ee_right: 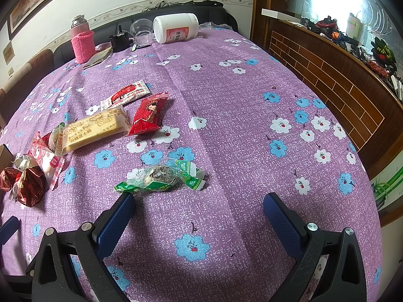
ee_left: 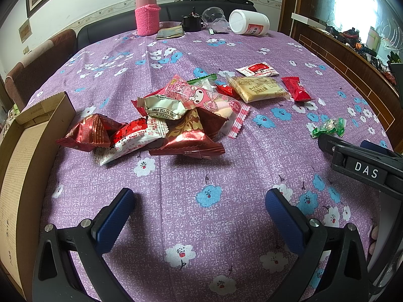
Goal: Organize snacks
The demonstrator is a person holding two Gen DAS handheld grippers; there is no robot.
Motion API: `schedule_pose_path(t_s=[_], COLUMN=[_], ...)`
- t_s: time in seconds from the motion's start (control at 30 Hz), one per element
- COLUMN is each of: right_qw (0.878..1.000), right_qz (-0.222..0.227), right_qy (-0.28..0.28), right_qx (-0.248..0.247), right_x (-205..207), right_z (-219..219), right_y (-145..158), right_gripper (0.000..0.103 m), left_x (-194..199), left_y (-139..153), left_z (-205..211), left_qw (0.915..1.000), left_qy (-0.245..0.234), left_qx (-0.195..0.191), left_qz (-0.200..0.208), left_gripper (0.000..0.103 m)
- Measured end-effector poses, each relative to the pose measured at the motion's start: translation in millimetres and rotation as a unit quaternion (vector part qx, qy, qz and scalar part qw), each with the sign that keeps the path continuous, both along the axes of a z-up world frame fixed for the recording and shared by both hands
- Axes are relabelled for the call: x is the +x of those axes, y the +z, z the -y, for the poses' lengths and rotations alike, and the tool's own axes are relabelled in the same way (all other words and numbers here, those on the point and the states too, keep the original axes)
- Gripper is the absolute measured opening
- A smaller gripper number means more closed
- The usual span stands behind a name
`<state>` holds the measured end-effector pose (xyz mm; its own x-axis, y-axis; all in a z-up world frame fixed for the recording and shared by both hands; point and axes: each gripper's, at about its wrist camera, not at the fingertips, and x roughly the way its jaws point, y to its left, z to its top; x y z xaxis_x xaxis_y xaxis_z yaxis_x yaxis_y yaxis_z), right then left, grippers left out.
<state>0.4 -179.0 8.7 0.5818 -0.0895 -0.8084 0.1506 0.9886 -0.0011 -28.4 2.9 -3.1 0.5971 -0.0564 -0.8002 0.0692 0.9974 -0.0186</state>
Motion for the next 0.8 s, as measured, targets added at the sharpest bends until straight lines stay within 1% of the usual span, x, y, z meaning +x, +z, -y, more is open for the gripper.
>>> schedule_pose_path(t_s=[0.03,0.1,0.27,0.33,0.5,0.57,0.67,0.7,0.73,0.77,0.8], right_qw=[1.000,1.000,1.000,1.000,1.000,1.000,1.000,1.000,1.000,1.000,1.000], right_qz=[0.000,0.000,0.000,0.000,0.000,0.000,0.000,0.000,0.000,0.000,0.000], right_qy=[0.000,0.000,0.000,0.000,0.000,0.000,0.000,0.000,0.000,0.000,0.000], right_qx=[0.000,0.000,0.000,0.000,0.000,0.000,0.000,0.000,0.000,0.000,0.000], right_x=[0.0,0.0,0.0,0.1,0.0,0.0,0.0,0.0,0.0,0.0,0.0], right_z=[0.0,0.0,0.0,0.0,0.0,0.0,0.0,0.0,0.0,0.0,0.0], right_y=[0.0,0.0,0.0,0.0,0.0,0.0,0.0,0.0,0.0,0.0,0.0], right_gripper=[0.102,0.102,0.102,0.102,0.102,0.102,0.102,0.102,0.102,0.102,0.102], left_x=[0.8,2.3,3.5,3.8,3.9,2.3,0.4,-0.6,-2.4,-5.7,-14.6], left_y=[1.7,1.6,2.0,2.5,2.2,2.4,2.6,2.9,3.5,5.3,11.4], left_z=[0.3,2.0,2.8,3.6,3.1,4.2,4.1,4.7,5.6,4.7,1.1], left_qw=[0.9999,0.9997,0.9994,0.9990,0.9993,0.9991,0.9992,0.9993,0.9992,0.9987,0.9987], left_qy=[0.008,0.022,0.031,0.031,0.030,0.030,0.022,0.013,-0.005,-0.013,-0.018], left_qx=[0.001,0.002,0.002,0.010,0.008,0.019,0.016,0.013,0.014,0.016,0.010], left_qz=[-0.014,-0.014,-0.016,-0.031,-0.022,-0.025,-0.028,-0.031,-0.038,-0.046,-0.048], left_gripper=[0.103,0.103,0.103,0.103,0.103,0.103,0.103,0.103,0.103,0.101,0.087])
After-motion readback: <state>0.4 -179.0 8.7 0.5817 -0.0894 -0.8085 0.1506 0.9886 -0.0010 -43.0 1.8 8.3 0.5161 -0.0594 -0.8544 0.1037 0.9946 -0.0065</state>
